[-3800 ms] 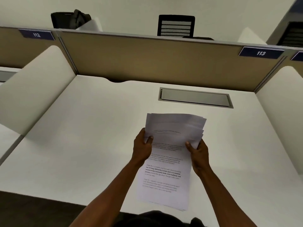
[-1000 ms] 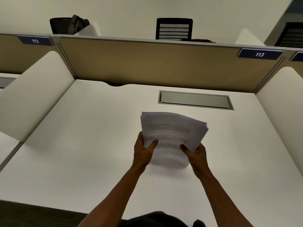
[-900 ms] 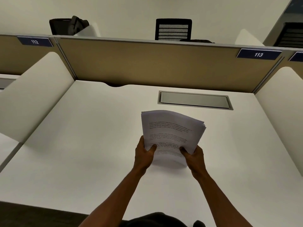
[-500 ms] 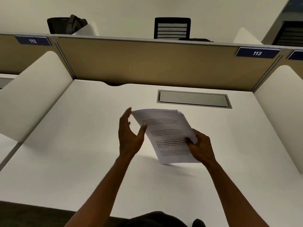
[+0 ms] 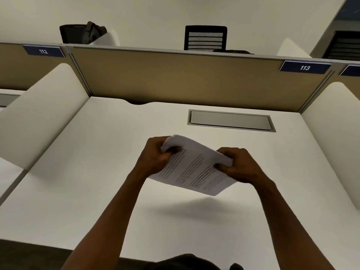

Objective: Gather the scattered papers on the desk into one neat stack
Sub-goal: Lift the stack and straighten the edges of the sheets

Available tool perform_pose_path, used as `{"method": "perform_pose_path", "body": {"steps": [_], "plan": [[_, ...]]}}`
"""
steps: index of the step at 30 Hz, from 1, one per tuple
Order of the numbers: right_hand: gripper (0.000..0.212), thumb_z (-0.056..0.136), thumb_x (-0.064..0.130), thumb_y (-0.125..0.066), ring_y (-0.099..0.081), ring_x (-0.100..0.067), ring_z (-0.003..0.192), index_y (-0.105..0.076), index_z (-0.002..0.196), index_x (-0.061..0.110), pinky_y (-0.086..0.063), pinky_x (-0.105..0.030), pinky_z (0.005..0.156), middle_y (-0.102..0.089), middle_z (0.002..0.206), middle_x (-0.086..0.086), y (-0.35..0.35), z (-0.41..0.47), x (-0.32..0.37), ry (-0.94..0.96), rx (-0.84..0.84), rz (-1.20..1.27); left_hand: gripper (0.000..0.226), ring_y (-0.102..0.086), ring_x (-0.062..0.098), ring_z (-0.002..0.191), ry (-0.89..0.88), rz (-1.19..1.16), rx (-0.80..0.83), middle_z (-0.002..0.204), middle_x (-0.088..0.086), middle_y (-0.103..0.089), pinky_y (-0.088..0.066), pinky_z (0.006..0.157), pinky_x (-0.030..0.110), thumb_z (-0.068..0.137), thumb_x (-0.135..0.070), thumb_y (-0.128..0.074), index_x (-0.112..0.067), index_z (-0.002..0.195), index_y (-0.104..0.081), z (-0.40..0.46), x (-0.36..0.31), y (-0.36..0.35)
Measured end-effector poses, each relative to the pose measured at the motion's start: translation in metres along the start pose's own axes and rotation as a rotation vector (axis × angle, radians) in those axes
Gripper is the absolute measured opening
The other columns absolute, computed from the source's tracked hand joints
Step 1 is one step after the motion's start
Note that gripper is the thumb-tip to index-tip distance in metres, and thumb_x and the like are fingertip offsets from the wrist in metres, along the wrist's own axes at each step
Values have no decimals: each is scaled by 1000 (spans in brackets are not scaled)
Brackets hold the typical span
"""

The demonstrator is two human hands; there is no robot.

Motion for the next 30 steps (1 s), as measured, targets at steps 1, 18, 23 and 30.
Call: {"method": "perform_pose_path", "body": {"steps": [1,18,23,30], "plan": [[22,77,33,-79,-68,-6,82,-70,97,34,-57,-30,70,-74,92,13,8,-3,-10,-37,-16,42,9,-69,13,74,19,-33,-34,77,-3,-74,-48,62,10,87,-16,-69,-22,86,-76,-3,7,4],[37,72,10,-76,-67,-33,105,-72,109,11,-58,-35,78,-72,112,-14,-54,-41,-99,-349,-196,1104,23,-72,19,87,406,-480,-75,97,7,-77,-58,74,33,86,-31,-73,-14,101,-75,-44,98,6],[26,85,3,-69,-70,-16,92,-73,102,23,-57,-26,72,-76,101,-2,-43,-38,-92,-291,-354,1023,16,-74,14,87,403,-594,-123,97,3,-78,-56,69,21,84,-29,-73,-21,98,-78,-44,106,-3],[28,81,-1,-74,-70,-26,96,-72,99,21,-57,-24,68,-76,95,-3,-82,-53,-113,-389,-326,881,20,-73,22,99,535,-668,-120,105,8,-78,-58,75,22,83,-11,-77,-16,103,-76,-72,154,-31]]}}
Point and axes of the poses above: each hand's wrist, its own z-axis towards the middle knuckle, its own y-axis out of the back of the hand, x = y × z, the point moved 8 cm from there along z, towards the middle knuckle
